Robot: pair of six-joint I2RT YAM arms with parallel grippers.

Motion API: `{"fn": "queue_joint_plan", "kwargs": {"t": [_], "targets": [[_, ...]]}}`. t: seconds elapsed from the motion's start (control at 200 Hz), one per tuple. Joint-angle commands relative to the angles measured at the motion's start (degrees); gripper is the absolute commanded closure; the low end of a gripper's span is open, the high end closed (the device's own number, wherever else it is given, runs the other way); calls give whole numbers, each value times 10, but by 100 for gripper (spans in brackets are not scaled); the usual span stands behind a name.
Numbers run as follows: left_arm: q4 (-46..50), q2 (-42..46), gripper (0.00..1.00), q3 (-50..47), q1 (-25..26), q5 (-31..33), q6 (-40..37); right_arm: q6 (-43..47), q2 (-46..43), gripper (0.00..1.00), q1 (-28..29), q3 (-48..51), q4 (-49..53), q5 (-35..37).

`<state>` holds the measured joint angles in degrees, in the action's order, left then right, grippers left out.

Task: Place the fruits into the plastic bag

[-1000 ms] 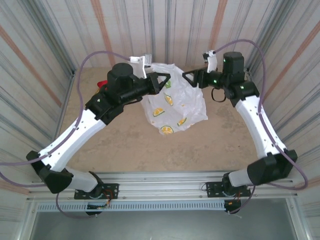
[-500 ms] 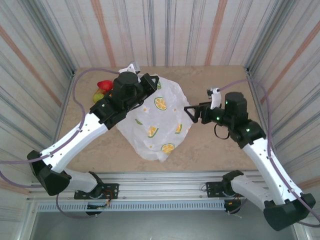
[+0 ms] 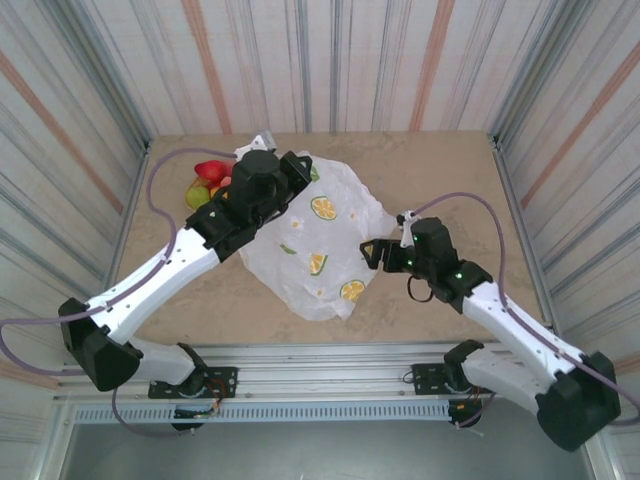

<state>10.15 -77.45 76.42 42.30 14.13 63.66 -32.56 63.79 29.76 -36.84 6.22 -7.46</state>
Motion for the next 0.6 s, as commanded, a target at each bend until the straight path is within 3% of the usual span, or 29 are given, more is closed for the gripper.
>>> {"fn": "queue_joint_plan", "kwargs": {"t": [0.0, 0.075, 0.125, 0.195, 0.346, 0.481, 0.591], "targets": [[-20, 20, 100, -20, -16, 5, 25, -38, 49, 18, 1, -7, -78, -23], [-21, 21, 100, -30, -26, 5, 24, -9, 70, 29, -4, -24, -61, -8], [-22, 21, 100, -42, -36, -3, 24, 28, 80, 41, -21, -42, -30, 16], [-32, 18, 90, -63, -49, -29, 15, 71, 107, 53, -69, -71, 7, 12], [-37, -4, 67, -111, -68, -114, -30, 151, 217, 61, -157, -180, 98, -18], [-17, -6, 47, -137, -117, -210, -93, 215, 287, 61, -174, -282, 177, 39], [38, 29, 31, -145, -137, -212, -180, 242, 285, 46, -175, -312, 193, 83]]}}
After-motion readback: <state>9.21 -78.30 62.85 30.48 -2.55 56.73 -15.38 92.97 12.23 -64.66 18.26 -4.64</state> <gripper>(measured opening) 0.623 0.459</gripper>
